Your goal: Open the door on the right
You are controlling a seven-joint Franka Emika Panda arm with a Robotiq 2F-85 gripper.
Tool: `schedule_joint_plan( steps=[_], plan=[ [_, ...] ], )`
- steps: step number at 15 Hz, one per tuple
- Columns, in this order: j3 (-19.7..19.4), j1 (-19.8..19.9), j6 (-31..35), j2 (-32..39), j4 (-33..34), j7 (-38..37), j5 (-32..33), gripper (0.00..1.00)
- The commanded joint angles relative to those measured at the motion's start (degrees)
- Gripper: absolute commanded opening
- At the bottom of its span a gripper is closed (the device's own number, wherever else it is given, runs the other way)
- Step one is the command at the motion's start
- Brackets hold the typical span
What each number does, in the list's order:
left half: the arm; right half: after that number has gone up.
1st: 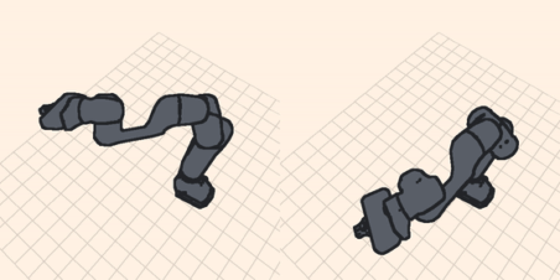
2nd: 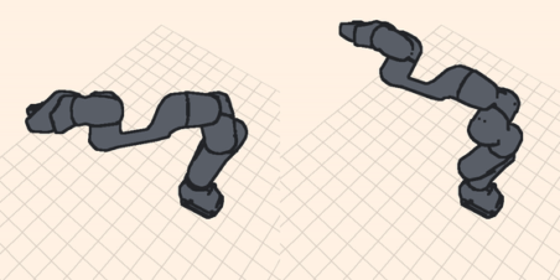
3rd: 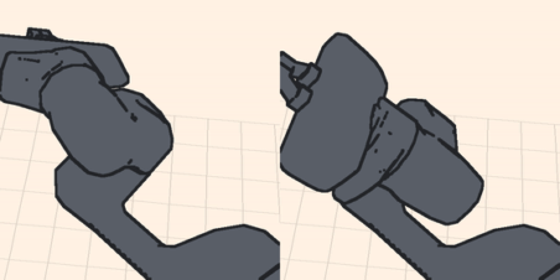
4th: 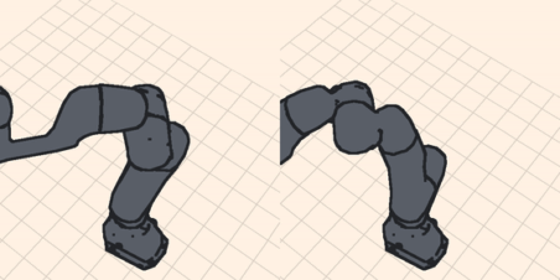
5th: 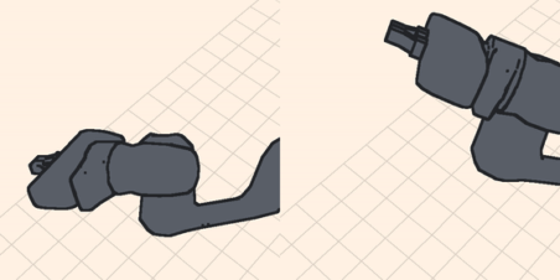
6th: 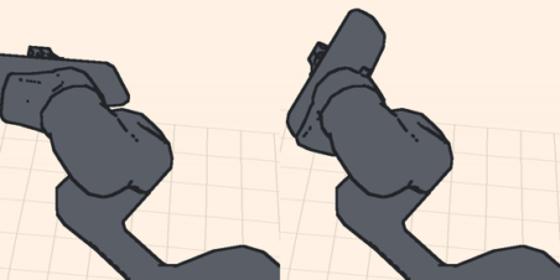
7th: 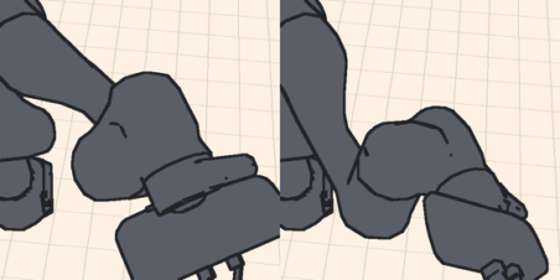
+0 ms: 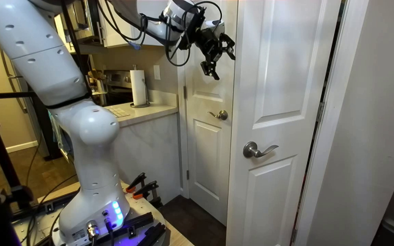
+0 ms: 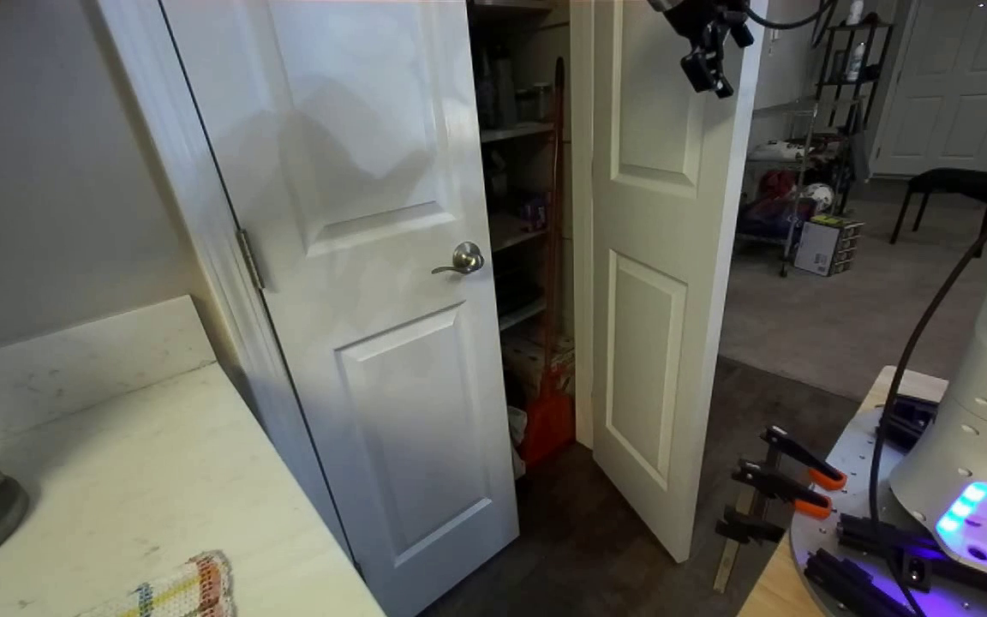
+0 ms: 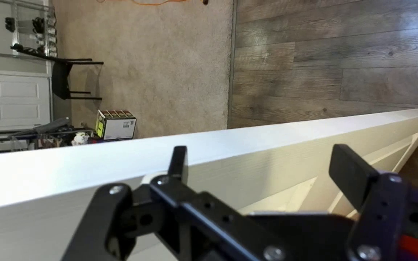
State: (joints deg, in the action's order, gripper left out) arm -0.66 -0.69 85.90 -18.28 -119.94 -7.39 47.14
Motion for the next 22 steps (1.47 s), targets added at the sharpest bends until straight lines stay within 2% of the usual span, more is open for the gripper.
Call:
schedule_joint_plan(
  steps=[1,11,14,19,22],
  plan=[
    [-0.45,1.34,0.17,-1.71,-2.10,-4.01,0.04,1.00],
    [-1.33,2.44,0.34,-1.09,-2.75,-11.63,-0.85,1.00],
    [-1.15,1.48,1.48,-1.69,-3.64,-12.41,-3.65,1.00],
    [2.03,-1.51,8.14,-2.55,-3.28,-10.41,-9.60,1.00],
    [4.00,-1.43,9.15,-2.18,-2.13,-10.46,-7.15,1.00]
  ],
)
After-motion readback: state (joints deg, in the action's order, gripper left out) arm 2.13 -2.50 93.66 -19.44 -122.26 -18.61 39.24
